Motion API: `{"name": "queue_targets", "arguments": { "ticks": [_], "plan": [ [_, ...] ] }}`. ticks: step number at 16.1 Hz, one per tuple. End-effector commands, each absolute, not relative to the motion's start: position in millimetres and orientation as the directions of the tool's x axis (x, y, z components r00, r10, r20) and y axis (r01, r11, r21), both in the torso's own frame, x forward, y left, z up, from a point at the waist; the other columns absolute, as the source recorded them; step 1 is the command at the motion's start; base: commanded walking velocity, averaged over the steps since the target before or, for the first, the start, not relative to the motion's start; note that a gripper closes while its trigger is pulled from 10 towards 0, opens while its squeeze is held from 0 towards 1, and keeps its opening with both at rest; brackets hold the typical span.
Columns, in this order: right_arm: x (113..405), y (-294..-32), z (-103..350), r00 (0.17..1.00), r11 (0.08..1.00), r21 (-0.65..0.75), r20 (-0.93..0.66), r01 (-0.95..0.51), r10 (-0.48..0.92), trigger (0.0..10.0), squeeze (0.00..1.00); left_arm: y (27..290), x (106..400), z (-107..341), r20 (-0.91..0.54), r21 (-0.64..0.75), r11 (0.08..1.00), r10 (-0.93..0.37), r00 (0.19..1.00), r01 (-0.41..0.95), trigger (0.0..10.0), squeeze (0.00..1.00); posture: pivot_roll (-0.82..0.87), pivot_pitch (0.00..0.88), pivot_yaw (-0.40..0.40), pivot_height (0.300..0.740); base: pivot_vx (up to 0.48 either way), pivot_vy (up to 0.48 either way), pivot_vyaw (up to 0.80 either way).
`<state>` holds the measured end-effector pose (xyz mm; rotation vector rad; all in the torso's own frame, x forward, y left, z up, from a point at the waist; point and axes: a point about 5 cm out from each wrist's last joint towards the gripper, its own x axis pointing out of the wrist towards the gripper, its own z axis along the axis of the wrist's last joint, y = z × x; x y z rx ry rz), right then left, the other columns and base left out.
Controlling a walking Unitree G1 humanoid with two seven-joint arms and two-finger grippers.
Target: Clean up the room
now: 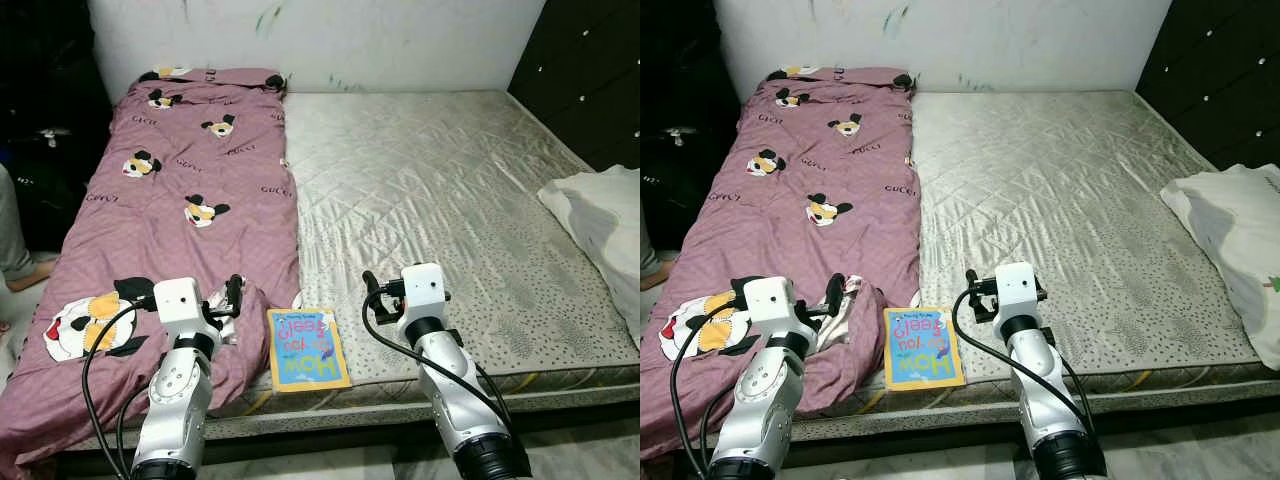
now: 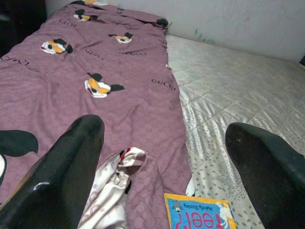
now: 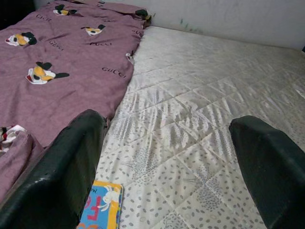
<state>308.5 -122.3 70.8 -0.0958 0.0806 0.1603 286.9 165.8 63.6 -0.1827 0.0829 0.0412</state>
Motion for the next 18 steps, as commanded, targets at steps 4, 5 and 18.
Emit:
{"name": "queue_targets", "arguments": {
  "ticks": [4,5,18],
  "plan": [
    [309.7,-122.9,73.5,0.985,0.984,-0.081,-0.086,-0.156,0.149,10.0,0.00,167.0,289.3,67.5,-0.077,-0.172,0.984,0.027,0.997,-0.040,10.0,0.00,-0.01,0.071,-0.029,0.740,0.000,0.000,-0.73],
    [310.1,-123.2,73.9,0.986,0.985,-0.079,-0.084,-0.154,0.147,10.0,0.00,166.8,289.7,67.6,-0.077,-0.171,0.984,0.027,0.997,-0.040,10.0,0.00,-0.01,0.070,-0.029,0.740,0.000,0.000,-0.76],
    [311.3,-120.8,75.6,0.981,0.980,-0.082,-0.081,-0.181,0.175,10.0,0.00,166.1,291.5,68.2,-0.073,-0.173,0.984,0.028,0.997,-0.040,10.0,0.00,-0.02,0.063,-0.032,0.665,0.000,0.000,0.00]
  ]
}}
